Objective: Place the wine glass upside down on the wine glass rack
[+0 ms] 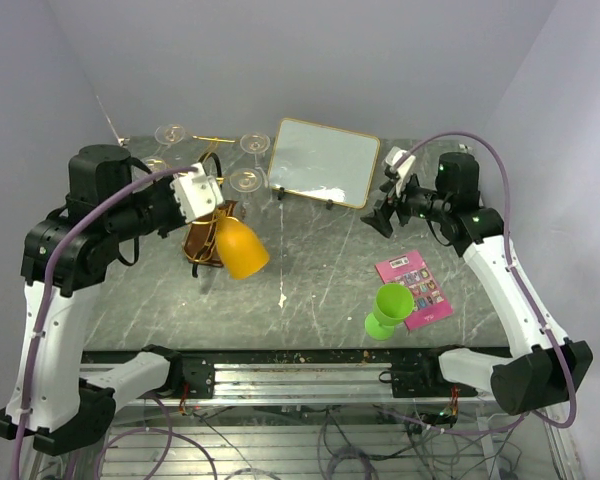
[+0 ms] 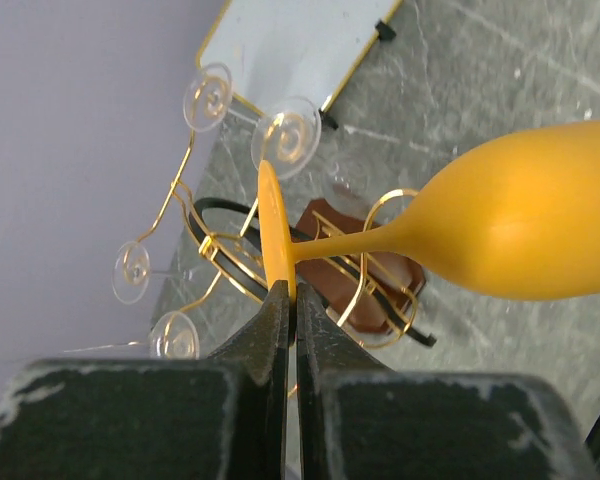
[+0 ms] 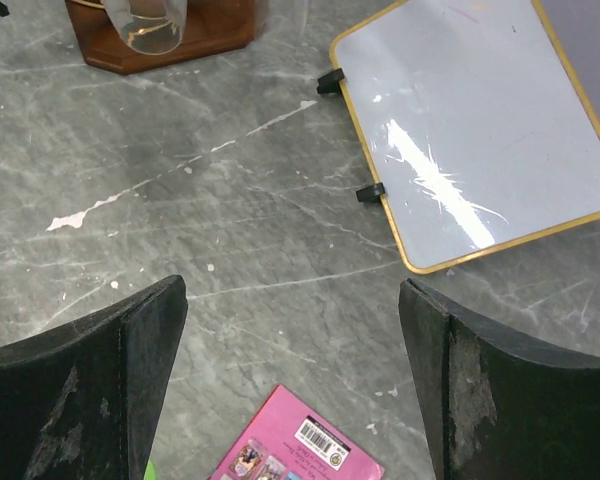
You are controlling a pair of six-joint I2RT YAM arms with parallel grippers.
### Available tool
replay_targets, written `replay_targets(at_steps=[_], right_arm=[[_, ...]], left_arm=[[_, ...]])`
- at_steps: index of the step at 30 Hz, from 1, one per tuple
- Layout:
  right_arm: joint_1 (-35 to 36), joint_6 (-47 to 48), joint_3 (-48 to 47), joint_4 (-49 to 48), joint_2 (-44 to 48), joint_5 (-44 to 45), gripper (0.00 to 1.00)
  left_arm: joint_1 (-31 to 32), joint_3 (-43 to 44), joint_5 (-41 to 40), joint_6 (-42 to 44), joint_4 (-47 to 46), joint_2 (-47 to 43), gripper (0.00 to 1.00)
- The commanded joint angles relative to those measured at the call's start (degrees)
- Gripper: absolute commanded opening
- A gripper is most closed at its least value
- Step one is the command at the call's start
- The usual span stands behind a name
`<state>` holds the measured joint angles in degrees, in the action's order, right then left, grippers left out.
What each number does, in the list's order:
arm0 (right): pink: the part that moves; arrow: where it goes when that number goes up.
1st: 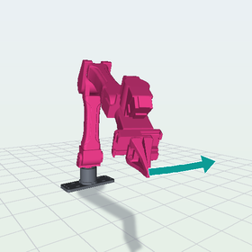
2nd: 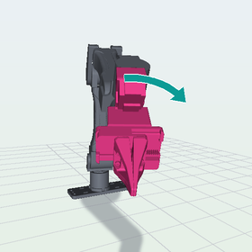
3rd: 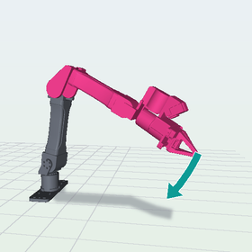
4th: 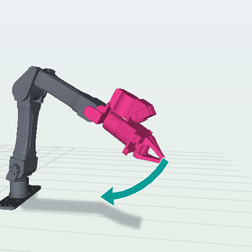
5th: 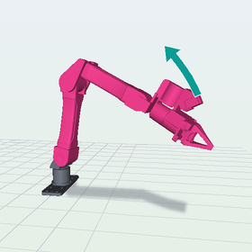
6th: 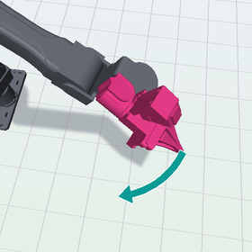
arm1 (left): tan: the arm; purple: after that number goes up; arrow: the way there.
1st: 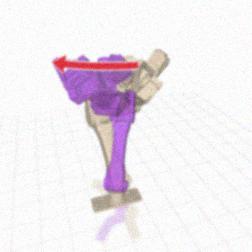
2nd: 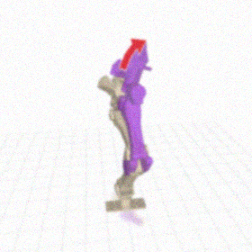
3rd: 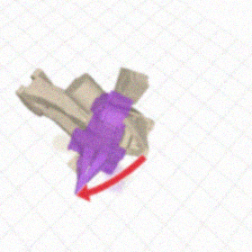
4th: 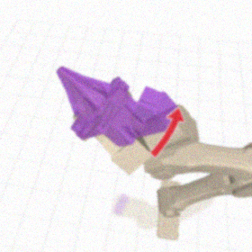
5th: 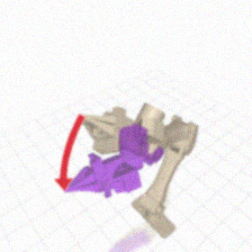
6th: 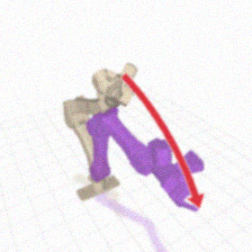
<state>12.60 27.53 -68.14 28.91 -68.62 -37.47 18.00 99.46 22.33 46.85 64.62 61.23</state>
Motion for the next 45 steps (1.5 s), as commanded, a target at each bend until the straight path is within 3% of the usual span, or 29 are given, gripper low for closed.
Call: replay_targets(at_steps=[1, 10, 18, 26, 45], right_arm=[[-0.2, 0.6, 1.4, -3.4, 1.7, -0.2, 0.87], [-1.5, 0.8, 3.8, -4.2, 3.1, -0.9, 0.87], [-2.2, 1.2, 4.7, -4.2, 3.3, -1.8, 0.87], [-2.7, 1.3, 5.5, -4.5, 3.9, -1.9, 0.88], [-3.2, 1.8, 5.9, -4.3, 4.0, -2.1, 0.88]], left_arm=[[-1.2, 1.6, -1.9, 11.5, 8.4, -1.8, 0.07], [-2.1, -1.0, -11.5, 19.2, 13.2, -3.8, 0.07], [-4.4, -3.6, -26.2, 18.5, 9.0, -4.2, 0.07], [-5.1, -8.5, -35.6, 18.7, 3.8, -3.7, 0.07], [-5.1, -19.8, -43.9, 18.6, -10.0, -1.5, 0.07]])
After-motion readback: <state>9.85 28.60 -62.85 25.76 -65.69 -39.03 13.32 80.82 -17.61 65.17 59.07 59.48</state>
